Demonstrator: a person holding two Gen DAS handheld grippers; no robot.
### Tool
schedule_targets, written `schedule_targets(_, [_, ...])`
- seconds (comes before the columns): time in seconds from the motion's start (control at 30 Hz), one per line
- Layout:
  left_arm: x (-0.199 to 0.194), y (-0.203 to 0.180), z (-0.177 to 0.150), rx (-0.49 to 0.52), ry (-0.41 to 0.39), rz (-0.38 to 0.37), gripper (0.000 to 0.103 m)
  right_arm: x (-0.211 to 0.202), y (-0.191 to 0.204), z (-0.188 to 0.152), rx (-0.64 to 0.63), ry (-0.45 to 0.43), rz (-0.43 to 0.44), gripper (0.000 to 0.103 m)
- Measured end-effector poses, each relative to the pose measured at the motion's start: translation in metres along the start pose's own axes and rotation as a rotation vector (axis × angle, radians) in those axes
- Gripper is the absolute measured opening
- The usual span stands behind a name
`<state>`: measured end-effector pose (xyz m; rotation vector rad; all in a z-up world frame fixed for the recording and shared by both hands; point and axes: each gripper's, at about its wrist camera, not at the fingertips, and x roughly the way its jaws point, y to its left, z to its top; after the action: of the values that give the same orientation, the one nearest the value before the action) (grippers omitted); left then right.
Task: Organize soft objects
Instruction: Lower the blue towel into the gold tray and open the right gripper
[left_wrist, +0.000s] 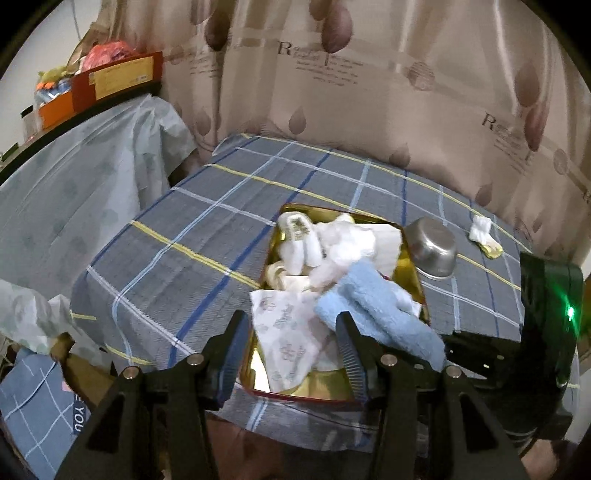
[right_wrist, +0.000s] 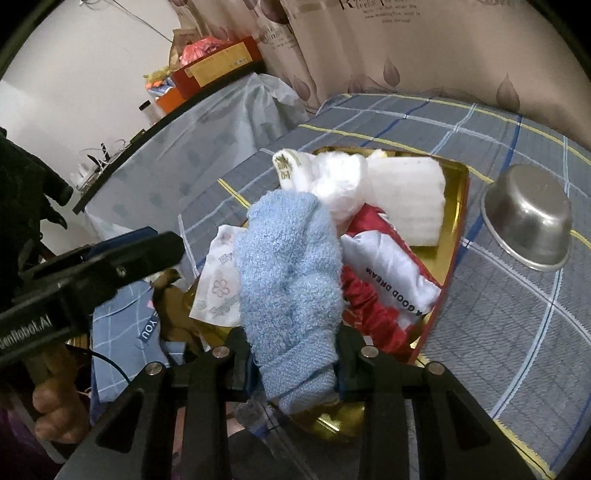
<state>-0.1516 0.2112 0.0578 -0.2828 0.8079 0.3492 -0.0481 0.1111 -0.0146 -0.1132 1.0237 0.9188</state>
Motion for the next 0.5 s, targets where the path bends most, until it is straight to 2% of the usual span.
schedule_targets(0.17, [0.005, 0.009, 0.001, -0.024, 0.016, 0.022, 0.05, 0.007, 0.006, -0.002, -0.044, 0.01, -0.049, 0.03])
schedule_targets(0.4, [0.01, 0.012, 0.0, -0.009, 0.019, 0.064, 0.05, 0.016, 0.01, -0.004, -0.079, 0.023, -0.079, 0.03])
schedule_targets(0.5, [0.01, 0.013, -0.001, -0.001, 0.021, 0.073, 0.05, 0.016, 0.011, -0.004, -0.08, 0.021, -0.075, 0.035])
